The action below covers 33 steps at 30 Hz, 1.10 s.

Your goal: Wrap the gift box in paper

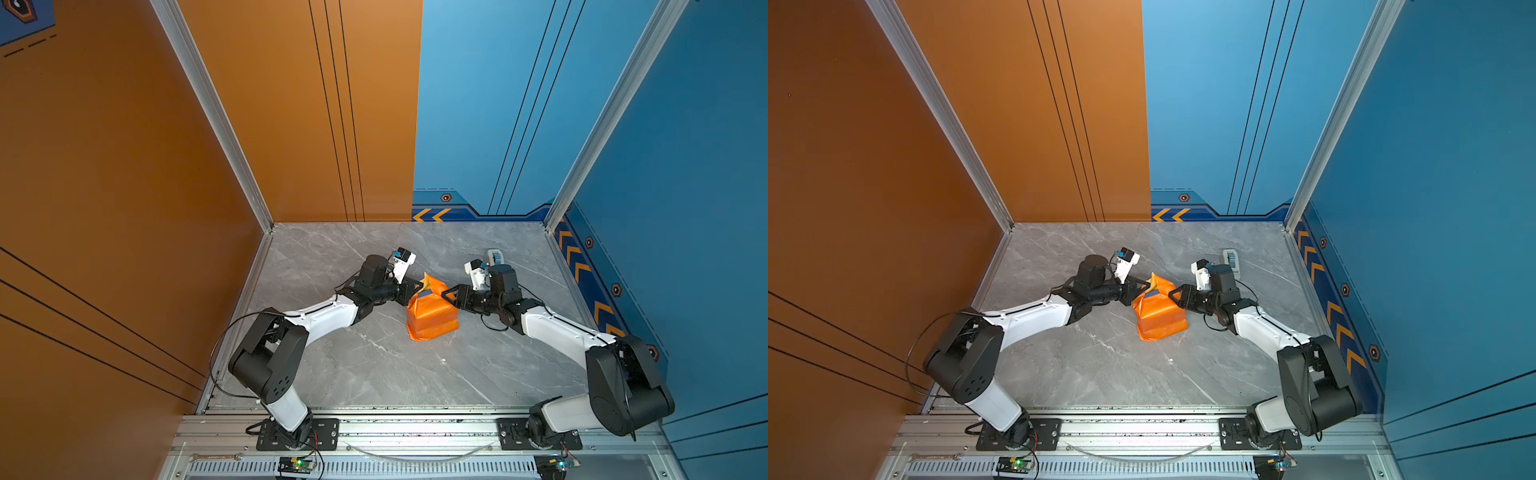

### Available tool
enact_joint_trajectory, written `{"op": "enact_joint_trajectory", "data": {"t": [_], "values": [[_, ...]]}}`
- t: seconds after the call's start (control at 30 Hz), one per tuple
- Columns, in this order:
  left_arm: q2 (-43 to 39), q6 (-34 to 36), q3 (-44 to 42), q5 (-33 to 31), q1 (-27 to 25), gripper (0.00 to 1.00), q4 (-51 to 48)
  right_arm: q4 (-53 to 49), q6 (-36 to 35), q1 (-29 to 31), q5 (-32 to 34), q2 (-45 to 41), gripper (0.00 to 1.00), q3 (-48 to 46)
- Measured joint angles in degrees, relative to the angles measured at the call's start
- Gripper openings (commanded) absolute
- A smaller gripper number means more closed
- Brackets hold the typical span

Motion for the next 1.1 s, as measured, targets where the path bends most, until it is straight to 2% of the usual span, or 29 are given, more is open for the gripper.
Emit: {"op": "enact_joint_trajectory", "data": {"t": [0.2, 0.5, 0.63, 0.83, 0.93, 1.1], "values": [[-3.1, 5.5, -2.2, -4.8, -3.2, 0.00, -1.5, -2.2, 0.1, 0.4, 0.5, 0.1, 0.51, 1.0], [-6.0, 20.1, -2.5, -17.8, -11.6, 0.00, -9.0, -2.9, 0.2, 0.6, 1.1, 0.2, 0.52, 1.6], [-6.1, 26.0, -1.6, -23.3, -14.4, 0.00, -11.5, -2.9, 0.9, 0.6, 1.1, 0.2, 0.57, 1.6], [-6.1, 32.0, 0.0, -27.1, -17.3, 0.00, -14.6, -3.0, 4.3, 0.2, 1.5, -1.1, 0.72, 0.3], [-6.1, 33.9, 0.0, -27.1, -18.3, 0.00, -14.8, -4.9, 7.3, -1.0, 2.0, -4.1, 0.78, -1.8], [-6.1, 35.6, 0.1, -27.7, -18.8, 0.00, -15.1, -11.9, 13.0, -3.6, 5.7, -14.1, 0.82, -4.1]]}}
